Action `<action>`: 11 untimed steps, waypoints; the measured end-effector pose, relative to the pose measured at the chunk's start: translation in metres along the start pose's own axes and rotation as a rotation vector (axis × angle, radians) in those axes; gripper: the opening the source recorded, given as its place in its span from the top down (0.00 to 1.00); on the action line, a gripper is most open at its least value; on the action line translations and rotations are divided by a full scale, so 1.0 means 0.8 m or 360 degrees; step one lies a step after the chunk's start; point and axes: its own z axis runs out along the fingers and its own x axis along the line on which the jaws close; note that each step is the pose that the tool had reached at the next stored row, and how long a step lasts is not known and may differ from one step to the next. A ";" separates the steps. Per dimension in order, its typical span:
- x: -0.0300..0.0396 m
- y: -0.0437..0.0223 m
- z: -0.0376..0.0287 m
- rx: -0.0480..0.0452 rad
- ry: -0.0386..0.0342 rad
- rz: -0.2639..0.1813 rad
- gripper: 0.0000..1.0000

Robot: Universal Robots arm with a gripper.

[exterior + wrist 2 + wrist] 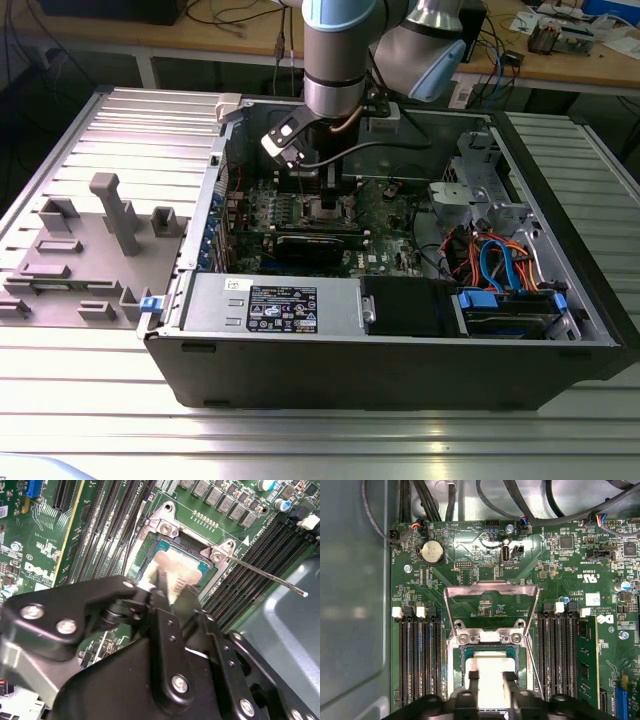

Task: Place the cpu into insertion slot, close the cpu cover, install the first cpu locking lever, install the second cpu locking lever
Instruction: 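Place the cpu into insertion slot, then close the cpu cover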

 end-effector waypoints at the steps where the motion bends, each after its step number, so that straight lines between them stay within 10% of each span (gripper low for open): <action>1: 0.0000 0.0000 -0.0001 0.0000 0.0000 0.0000 0.77; 11: 0.0000 0.0001 -0.0034 0.0000 0.0000 0.0000 0.89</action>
